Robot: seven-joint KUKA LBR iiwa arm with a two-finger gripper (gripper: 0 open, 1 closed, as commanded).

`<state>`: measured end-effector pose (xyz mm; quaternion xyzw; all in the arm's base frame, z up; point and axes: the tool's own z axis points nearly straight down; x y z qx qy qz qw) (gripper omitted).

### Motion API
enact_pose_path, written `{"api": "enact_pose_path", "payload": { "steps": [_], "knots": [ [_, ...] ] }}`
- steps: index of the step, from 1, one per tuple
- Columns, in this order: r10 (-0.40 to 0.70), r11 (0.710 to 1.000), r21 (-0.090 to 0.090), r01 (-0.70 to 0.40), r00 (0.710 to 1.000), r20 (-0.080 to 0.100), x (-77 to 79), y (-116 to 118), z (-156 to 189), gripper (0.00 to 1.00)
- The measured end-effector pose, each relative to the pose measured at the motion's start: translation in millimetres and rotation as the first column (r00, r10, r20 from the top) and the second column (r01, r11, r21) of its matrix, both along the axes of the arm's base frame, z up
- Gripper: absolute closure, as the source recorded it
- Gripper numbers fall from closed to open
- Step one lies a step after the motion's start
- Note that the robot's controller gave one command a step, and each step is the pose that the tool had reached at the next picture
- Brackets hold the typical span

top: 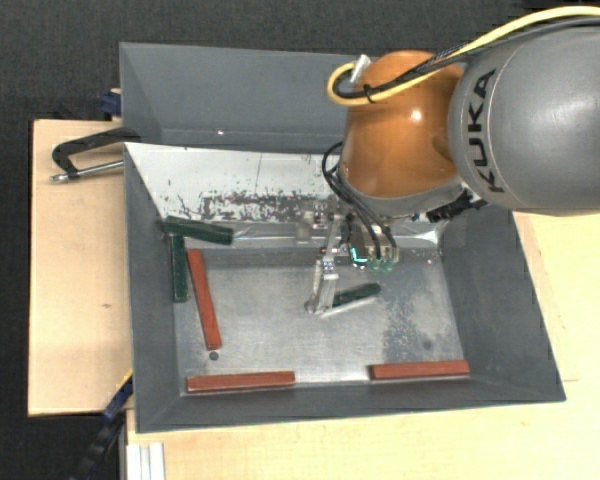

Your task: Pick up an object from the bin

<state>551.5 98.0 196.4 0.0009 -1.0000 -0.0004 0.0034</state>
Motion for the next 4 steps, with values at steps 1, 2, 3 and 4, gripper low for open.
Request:
{"api": "enact_pose_path", "payload": {
  "steps": [1,2,3,4],
  "knots": [
    [-0.002,1.0,0.001,0.002,1.0,0.008,1.8,-0.5,4.2,0.0],
    [-0.002,1.0,0.001,0.002,1.0,0.008,1.8,-0.6,4.3,0.0],
    [-0.002,1.0,0.001,0.002,1.0,0.008,1.8,-0.6,4.2,0.0],
    [-0.002,1.0,0.001,0.002,1.0,0.008,1.8,-0.7,4.2,0.0]
  ]
}}
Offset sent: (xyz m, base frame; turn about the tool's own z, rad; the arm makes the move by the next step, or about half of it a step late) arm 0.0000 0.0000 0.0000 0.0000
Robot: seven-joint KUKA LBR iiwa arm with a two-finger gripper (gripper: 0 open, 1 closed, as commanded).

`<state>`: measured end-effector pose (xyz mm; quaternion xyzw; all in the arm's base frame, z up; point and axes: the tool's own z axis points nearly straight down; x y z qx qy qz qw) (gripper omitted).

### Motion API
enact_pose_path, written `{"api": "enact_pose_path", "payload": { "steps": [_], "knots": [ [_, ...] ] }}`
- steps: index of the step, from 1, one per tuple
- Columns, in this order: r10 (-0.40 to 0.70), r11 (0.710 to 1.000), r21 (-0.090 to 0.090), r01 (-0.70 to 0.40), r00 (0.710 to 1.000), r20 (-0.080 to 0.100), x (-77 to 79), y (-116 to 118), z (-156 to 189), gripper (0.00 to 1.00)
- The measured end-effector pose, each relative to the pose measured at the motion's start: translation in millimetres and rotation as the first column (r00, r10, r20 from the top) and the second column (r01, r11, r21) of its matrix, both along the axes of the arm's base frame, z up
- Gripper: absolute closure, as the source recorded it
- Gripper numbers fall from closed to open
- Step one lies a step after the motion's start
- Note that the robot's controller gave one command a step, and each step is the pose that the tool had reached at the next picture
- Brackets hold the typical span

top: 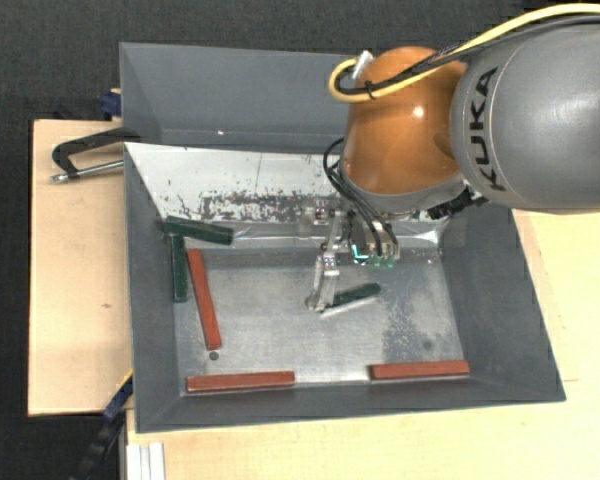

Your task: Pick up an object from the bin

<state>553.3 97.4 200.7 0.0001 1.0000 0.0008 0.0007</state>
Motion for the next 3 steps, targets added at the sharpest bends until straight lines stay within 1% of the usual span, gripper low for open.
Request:
{"api": "enact_pose_path", "payload": {
  "steps": [1,2,3],
  "knots": [
    [0.0,1.0,0.0,0.0,1.0,0.0,0.0,0,0,1.0],
    [0.0,1.0,0.0,0.0,1.0,0.0,0.0,0,0,1.0],
    [0.055,0.999,-0.001,-0.055,0.999,0.0,-57.3,-36,-64,0.0]
  ]
}}
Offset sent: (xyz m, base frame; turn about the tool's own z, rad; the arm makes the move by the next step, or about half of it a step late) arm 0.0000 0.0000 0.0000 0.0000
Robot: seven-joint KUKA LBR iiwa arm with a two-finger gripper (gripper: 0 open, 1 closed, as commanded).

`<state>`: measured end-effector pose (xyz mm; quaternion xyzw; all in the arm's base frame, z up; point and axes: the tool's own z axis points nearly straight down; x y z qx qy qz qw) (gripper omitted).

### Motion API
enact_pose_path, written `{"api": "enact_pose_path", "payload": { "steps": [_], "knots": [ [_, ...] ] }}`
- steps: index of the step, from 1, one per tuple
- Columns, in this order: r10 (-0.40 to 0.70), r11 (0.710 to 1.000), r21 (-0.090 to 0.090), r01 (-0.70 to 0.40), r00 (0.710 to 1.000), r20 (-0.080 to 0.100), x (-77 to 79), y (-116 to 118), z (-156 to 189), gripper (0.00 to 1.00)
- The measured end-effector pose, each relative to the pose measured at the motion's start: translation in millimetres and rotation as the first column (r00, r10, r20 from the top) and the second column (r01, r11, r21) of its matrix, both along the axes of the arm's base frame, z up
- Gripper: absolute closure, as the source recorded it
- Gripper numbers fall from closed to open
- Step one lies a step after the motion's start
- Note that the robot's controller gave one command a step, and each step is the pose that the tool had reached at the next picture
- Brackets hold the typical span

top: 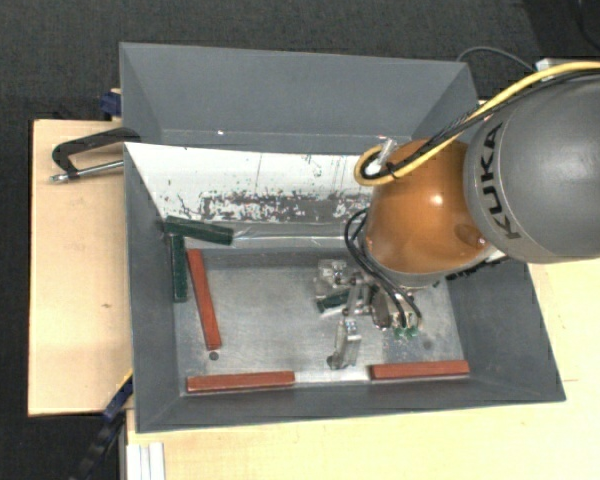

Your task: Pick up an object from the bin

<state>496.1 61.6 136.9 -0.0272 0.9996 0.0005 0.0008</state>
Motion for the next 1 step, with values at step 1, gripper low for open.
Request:
{"api": "enact_pose_path", "payload": {
  "steps": [1],
  "knots": [
    [0.0,1.0,0.0,0.0,1.0,0.001,0.2,0.2,0.2,0.0]
  ]
}}
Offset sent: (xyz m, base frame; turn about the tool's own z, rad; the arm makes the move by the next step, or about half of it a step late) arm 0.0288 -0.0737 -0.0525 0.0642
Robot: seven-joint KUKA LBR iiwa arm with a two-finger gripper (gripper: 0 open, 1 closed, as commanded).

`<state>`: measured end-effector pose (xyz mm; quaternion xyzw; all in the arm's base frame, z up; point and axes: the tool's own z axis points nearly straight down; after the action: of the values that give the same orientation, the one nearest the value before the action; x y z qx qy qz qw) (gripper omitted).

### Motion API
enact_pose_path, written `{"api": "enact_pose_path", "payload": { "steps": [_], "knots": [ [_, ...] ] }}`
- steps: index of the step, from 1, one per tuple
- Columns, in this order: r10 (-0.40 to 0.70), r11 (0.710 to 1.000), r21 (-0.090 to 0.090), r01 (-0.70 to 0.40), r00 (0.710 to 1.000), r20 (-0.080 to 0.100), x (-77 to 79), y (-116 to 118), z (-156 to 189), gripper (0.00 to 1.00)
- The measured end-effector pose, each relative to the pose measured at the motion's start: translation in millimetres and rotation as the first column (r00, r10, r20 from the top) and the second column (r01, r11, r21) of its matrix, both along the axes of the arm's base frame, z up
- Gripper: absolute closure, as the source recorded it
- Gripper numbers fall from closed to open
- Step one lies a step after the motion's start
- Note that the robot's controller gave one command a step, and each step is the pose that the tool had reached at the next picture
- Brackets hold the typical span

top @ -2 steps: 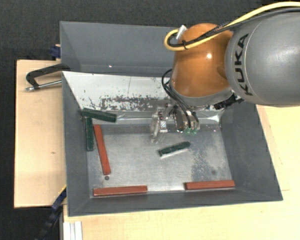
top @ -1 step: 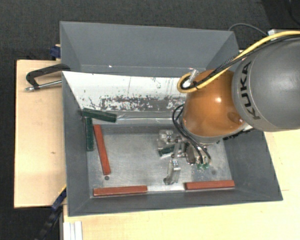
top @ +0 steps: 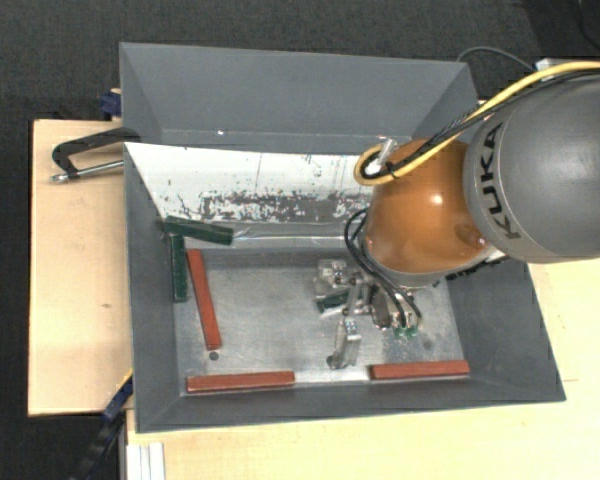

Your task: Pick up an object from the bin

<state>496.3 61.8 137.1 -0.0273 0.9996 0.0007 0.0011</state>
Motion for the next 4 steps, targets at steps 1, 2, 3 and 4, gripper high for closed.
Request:
{"api": "enact_pose_path", "payload": {
  "steps": [1,2,3,4],
  "knots": [
    [-0.04,0.999,0.001,0.04,0.999,0.002,22.2,-49,-35,0.0],
    [-0.105,0.995,0.001,0.105,0.995,0.003,71.0,-31,-66,1.0],
    [-0.105,0.994,0.001,0.105,0.994,0.003,71.0,-31,-66,1.0],
    [-0.105,0.994,0.001,0.105,0.994,0.001,68.9,-31,-64,1.0]
  ]
}}
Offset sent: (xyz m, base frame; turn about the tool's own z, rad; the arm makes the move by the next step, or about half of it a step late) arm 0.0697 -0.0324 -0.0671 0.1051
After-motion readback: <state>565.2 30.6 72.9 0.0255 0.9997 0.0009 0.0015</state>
